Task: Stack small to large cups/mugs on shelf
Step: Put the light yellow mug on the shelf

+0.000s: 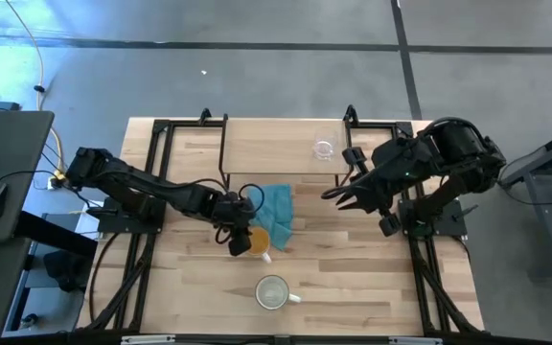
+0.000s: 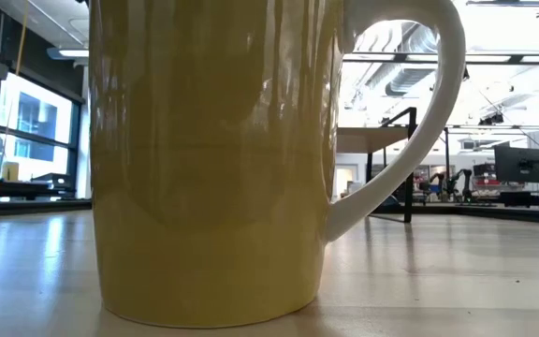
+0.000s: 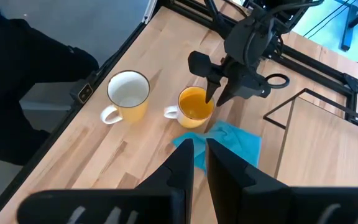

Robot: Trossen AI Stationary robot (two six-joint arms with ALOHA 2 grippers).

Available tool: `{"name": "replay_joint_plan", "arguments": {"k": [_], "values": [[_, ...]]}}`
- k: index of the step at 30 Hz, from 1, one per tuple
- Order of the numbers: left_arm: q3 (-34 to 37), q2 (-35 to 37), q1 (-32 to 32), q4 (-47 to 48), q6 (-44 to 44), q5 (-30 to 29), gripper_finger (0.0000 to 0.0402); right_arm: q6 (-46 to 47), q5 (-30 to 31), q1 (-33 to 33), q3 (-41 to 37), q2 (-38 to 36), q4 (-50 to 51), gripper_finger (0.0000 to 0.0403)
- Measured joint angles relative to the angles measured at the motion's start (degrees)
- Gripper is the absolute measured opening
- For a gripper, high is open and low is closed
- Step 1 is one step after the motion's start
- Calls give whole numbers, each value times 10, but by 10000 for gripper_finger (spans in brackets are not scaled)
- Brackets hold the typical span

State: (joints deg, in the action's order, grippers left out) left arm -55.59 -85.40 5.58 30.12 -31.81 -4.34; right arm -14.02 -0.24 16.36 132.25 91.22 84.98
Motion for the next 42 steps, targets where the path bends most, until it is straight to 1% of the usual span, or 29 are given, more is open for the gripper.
{"name": "replay_joint_plan", "arguments": {"k": [4, 8, 10, 13, 17, 18, 19, 22, 26, 28, 33, 42], "values": [[0, -19, 0, -5, 1, 15, 129, 0, -3, 0, 0, 0, 1, 33], [0, -22, 0, -9, 5, 6, 128, 0, -3, 0, 0, 0, 1, 33], [0, -23, 0, -11, 11, 1, 121, 0, -3, 0, 0, 0, 1, 33], [0, -23, 0, -17, 22, -2, 93, 0, -3, 0, 0, 0, 1, 33], [0, -23, 0, -19, 41, -15, 26, 0, -3, 0, 0, 0, 1, 33], [0, -23, 0, -18, 47, -16, 15, 0, -3, 0, 0, 0, 1, 33], [0, -23, 0, -22, 49, -17, 11, 0, -3, 0, 0, 0, 1, 33], [0, -23, 0, -34, 60, -19, 19, 0, -3, 0, 0, 0, 1, 33], [0, -23, 0, -35, 66, -31, 7, 0, -3, 0, 0, 0, 1, 33], [-4, -23, 0, -28, 68, -36, 9, 0, -3, 0, 0, 0, 1, 33], [-56, -23, -16, 10, 96, -35, 6, 1, -3, 0, 0, 0, 1, 33], [-209, -23, -69, 144, 184, -43, 4, 34, -6, 5, 0, 0, 36, 33]]}}
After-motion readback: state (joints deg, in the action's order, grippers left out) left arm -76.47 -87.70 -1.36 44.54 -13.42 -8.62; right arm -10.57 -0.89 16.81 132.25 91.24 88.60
